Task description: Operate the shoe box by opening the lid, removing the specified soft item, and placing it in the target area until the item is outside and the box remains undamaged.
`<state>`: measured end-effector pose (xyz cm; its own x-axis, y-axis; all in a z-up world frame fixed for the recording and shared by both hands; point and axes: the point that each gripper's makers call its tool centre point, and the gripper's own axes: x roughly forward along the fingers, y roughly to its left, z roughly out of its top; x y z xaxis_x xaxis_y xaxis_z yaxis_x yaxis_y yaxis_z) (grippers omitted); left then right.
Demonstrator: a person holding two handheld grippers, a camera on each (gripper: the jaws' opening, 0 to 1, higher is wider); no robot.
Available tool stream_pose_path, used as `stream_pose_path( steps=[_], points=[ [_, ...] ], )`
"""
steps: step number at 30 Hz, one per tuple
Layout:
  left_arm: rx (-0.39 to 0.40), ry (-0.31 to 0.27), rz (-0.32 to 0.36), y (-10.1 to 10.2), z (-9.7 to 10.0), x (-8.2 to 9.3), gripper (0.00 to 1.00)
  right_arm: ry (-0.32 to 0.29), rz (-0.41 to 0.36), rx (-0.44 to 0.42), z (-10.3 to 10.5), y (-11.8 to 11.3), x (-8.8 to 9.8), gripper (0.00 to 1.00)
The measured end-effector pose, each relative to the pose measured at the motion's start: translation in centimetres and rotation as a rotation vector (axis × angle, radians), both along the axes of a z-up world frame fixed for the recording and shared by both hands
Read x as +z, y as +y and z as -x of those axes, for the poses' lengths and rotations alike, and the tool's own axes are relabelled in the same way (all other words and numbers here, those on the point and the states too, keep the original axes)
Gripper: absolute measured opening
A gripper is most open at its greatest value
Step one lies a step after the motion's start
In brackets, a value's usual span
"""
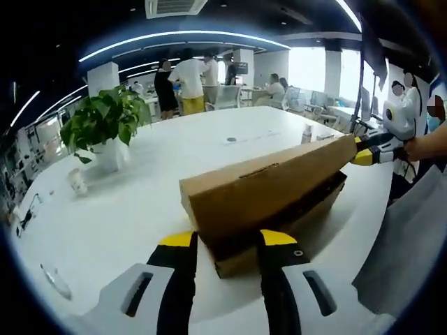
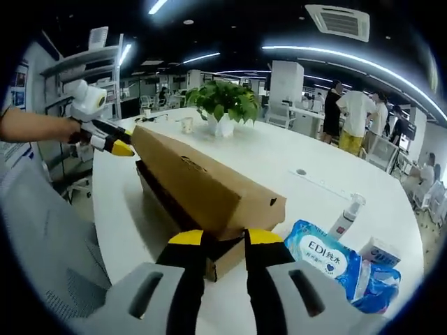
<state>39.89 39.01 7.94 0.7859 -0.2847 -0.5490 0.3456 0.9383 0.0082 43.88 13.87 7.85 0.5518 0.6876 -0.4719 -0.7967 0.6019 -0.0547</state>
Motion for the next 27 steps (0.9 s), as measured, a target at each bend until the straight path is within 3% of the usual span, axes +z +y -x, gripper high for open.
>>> stream_pose_path(
  steps=[17,23,27],
  points=[
    [-0.03,0.064,-0.063,-0.4,0.6,-2.9,0.37,0.02,0.071,0.043,0.7,0.3,-3.6,0.26],
    [-0.022,0.091,-0.053,-0.3,0.6,-3.9,0.37,0.041,0.083,0.038,0.7,0.3,-4.4,0.27],
    [-0.018,0.081,-0.031,-0.1,0.7,-3.3,0.36,0.046,0.084,0.038,0.7,0.0,-4.2,0.26]
  ],
)
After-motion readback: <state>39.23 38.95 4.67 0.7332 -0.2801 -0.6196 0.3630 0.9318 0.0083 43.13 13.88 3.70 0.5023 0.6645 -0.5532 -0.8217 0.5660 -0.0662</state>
